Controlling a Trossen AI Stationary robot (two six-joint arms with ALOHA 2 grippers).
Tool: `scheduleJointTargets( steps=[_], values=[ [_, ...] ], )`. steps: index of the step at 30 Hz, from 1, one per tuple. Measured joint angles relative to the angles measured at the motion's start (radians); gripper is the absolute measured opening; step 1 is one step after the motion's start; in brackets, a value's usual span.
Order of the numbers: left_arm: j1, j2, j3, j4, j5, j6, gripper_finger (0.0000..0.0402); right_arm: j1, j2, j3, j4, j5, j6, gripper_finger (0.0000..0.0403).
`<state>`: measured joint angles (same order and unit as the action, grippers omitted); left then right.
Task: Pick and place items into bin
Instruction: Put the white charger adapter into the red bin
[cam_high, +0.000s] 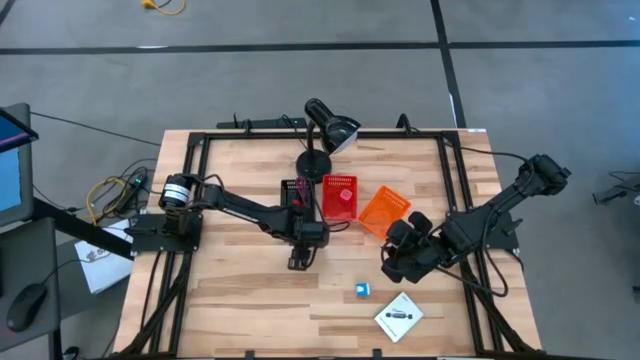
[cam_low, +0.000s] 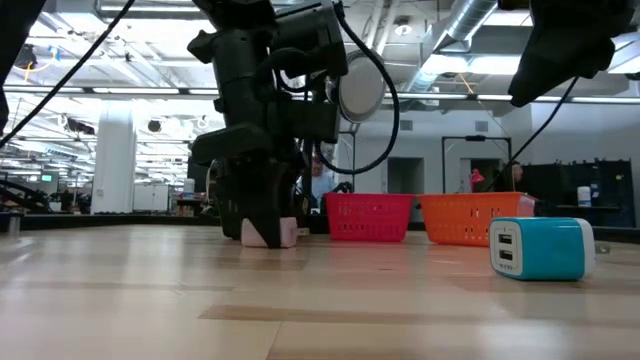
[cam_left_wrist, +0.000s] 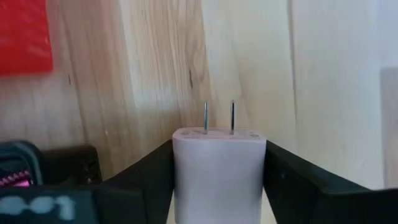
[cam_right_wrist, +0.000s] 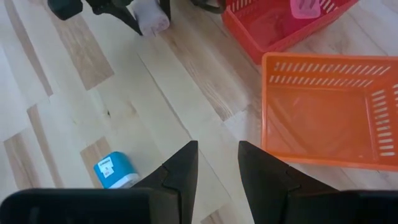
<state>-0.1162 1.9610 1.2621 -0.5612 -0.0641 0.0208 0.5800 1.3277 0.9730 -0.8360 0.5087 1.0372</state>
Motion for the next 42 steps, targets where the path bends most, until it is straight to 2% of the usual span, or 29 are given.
scheduleJointTargets(
  steps=[5,9,13,17,21,27,30,32,34,36,42],
  values=[
    [0.001,0.0,0.015,0.071,0.072,-0.002,0.0181,0.0,0.0,0.0,0.0,0.005,0.0,0.0108],
    [0.003,-0.001,0.084,0.093,0.075,0.006,0.0181,0.0,0.0,0.0,0.0,0.017,0.0,0.0108],
    [0.012,-0.004,0.171,0.106,0.042,0.095,0.0181,0.0,0.0,0.0,0.0,0.017,0.0,0.0108],
    [0.038,-0.011,0.225,0.101,0.074,0.211,0.0181,0.001,0.0,0.0,0.002,0.017,0.001,0.0108],
    [0.097,-0.066,0.228,0.088,0.079,0.259,0.0181,0.001,0.0,0.0,0.004,0.016,0.001,0.0108],
    [0.231,-0.172,0.226,-0.049,0.096,0.313,0.0181,0.001,0.0,0.0,0.005,0.016,0.001,0.0108],
    [0.297,-0.219,0.226,-0.053,0.188,0.318,0.0181,0.001,0.0,0.0,0.009,0.016,0.002,0.0108],
    [0.338,-0.227,0.226,-0.04,0.34,0.361,0.0181,0.001,0.0,0.0,0.009,0.019,0.002,0.0108],
    [0.374,-0.222,0.225,-0.022,0.539,0.419,0.0181,0.001,0.0,0.0,0.009,0.037,0.002,0.0108],
    [0.389,-0.205,0.226,0.015,0.663,0.431,0.0181,0.0,0.0,0.0,0.009,0.047,0.002,0.0108],
    [0.366,-0.114,0.224,0.033,0.649,0.412,0.0181,0.001,0.0,0.0,0.01,0.047,0.002,0.0108]
  ],
)
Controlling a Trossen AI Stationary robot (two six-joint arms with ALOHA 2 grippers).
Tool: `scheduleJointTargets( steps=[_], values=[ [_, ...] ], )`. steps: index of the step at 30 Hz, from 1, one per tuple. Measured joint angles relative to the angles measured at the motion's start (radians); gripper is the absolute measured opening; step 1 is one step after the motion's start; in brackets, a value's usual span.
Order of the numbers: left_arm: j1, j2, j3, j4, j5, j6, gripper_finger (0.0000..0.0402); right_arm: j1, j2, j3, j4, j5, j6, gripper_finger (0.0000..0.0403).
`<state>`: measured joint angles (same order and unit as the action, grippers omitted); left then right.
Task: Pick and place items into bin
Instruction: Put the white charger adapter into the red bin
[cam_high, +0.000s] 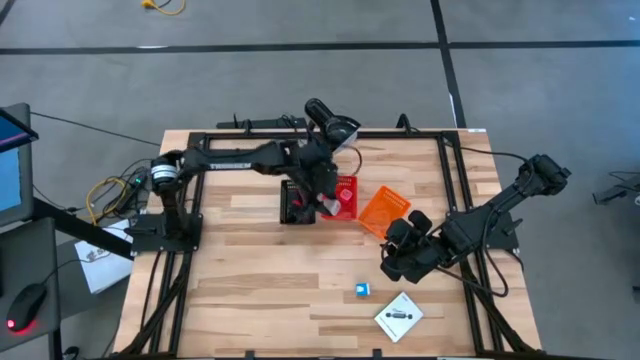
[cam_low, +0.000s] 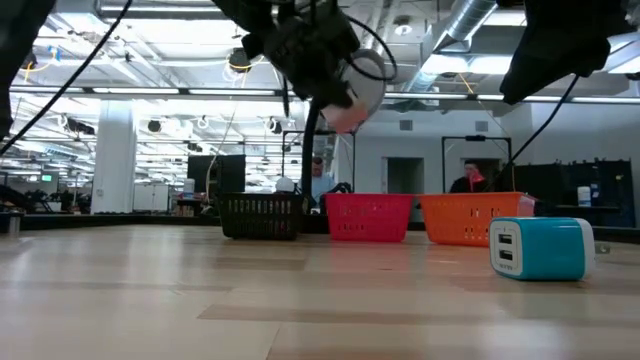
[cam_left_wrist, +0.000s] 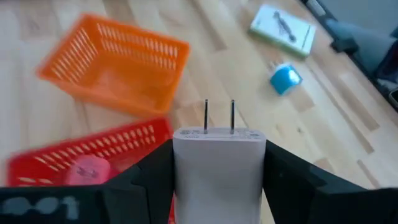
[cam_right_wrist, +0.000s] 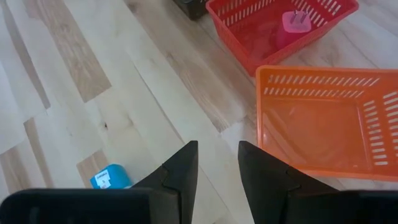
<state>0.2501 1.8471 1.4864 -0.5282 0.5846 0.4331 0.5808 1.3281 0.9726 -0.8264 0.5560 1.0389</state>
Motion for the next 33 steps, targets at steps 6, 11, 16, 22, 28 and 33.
scheduleJointTargets(
  steps=[6,11,16,22,28,33],
  values=[
    [-0.086,0.012,0.008,0.011,-0.166,0.009,0.0181,0.0,0.0,0.0,-0.004,-0.001,0.0,0.0108],
    [-0.115,-0.053,0.01,-0.031,-0.292,-0.028,0.0184,0.002,0.0,0.0,0.0,-0.001,0.016,0.0108],
    [-0.15,-0.155,0.01,-0.173,-0.515,-0.106,0.0183,0.002,0.0,0.0,0.006,-0.001,0.026,0.0108],
    [-0.217,-0.345,0.008,-0.335,-0.681,-0.196,0.0184,0.002,0.001,0.0,0.022,-0.001,0.061,0.0108],
    [-0.35,-0.573,-0.12,-0.353,-0.92,-0.306,0.0183,0.001,0.002,0.0,0.055,0.018,0.06,0.0108],
    [-0.446,-0.768,-0.484,0.064,-1.078,-0.332,0.0187,0.001,0.002,0.0,0.057,0.022,0.029,0.0108]
  ],
)
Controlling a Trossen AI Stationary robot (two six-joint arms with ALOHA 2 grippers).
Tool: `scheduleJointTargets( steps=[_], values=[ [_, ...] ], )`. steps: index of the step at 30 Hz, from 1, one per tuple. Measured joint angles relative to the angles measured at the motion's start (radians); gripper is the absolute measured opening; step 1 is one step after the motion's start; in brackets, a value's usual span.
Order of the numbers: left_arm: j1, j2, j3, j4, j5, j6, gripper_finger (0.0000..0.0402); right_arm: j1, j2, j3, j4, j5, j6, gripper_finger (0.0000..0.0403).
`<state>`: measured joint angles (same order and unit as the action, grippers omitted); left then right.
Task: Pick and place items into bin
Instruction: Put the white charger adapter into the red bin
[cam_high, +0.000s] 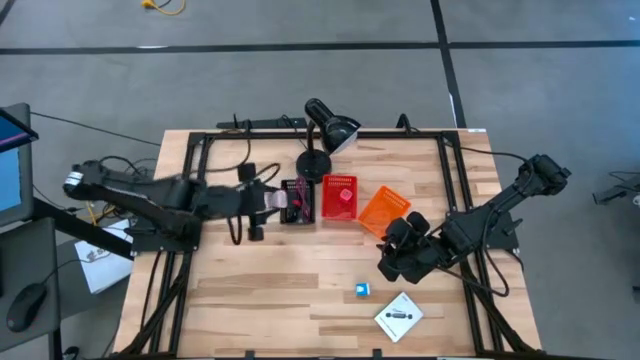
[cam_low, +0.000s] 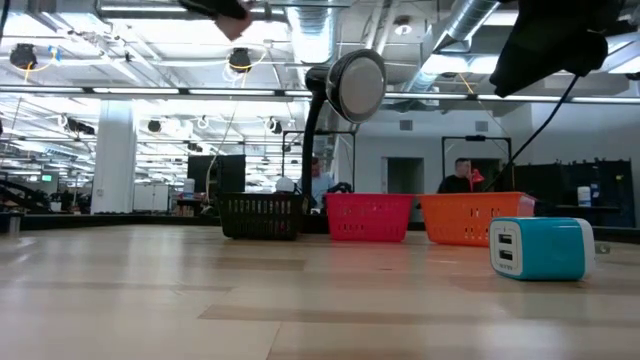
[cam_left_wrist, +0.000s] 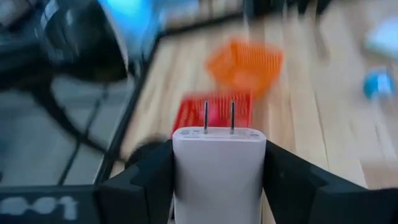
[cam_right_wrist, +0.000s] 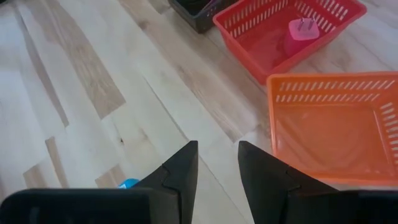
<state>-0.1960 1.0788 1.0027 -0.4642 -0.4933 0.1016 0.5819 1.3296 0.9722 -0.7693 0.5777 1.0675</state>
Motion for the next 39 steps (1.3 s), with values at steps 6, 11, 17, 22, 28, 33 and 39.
scheduleJointTargets(
  steps=[6,11,17,22,28,33,39],
  values=[
    [0.035,-0.005,-0.47,0.939,-0.009,0.101,0.0184,0.0,0.0,0.0,0.01,0.0,-0.011,0.0108],
    [0.116,0.16,-0.596,1.33,0.115,-0.036,0.0183,-0.001,0.0,0.0,0.02,0.0,-0.028,0.0108],
    [0.177,0.444,-0.442,1.415,0.268,-0.025,0.0195,-0.007,0.0,0.0,0.023,0.0,-0.053,0.0108],
    [0.218,0.657,-0.275,1.372,0.247,-0.07,0.0183,-0.005,0.0,0.0,0.027,0.0,-0.047,0.0108],
    [0.255,0.816,-0.165,1.37,0.304,-0.124,0.0183,0.001,0.0,0.0,0.026,0.0,-0.048,0.0108],
    [0.261,0.873,-0.14,1.372,0.297,-0.136,0.0195,0.001,0.0,0.0,0.021,0.0,-0.055,0.0108],
    [0.264,0.873,-0.141,1.303,0.277,-0.131,0.0186,0.001,0.0,0.0,0.022,-0.001,-0.055,0.0108]
  ],
)
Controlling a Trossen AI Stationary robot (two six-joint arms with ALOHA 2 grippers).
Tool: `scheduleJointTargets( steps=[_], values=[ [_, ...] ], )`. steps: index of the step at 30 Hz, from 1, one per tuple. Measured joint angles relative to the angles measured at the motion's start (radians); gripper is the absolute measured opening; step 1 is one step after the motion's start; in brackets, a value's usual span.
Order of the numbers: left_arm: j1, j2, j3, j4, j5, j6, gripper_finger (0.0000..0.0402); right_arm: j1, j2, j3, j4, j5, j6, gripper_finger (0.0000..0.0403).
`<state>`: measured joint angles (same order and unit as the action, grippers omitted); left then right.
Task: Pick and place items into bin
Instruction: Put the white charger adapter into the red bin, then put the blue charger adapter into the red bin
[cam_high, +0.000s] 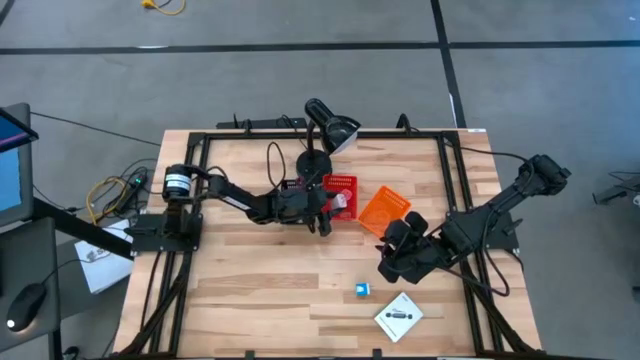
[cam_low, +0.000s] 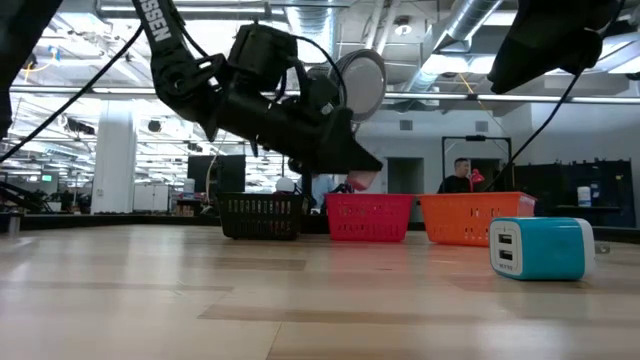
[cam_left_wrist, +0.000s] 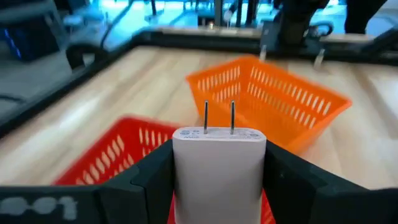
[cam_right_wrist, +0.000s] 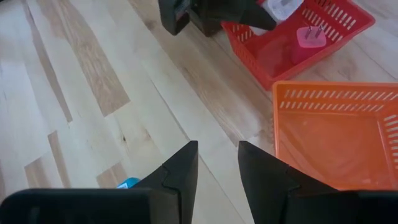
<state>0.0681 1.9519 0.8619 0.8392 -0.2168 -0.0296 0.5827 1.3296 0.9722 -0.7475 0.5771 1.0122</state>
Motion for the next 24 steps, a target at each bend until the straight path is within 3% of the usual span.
scheduleJointTargets(
  steps=[13,24],
  values=[
    [0.0,0.156,0.041,0.118,-0.057,-0.058,0.0192,0.0,0.0,0.0,0.0,-0.003,0.0,0.0108],
    [0.0,0.162,0.074,0.09,-0.076,-0.009,0.0229,-0.001,0.0,0.0,0.0,-0.003,0.0,0.0108]
  ],
)
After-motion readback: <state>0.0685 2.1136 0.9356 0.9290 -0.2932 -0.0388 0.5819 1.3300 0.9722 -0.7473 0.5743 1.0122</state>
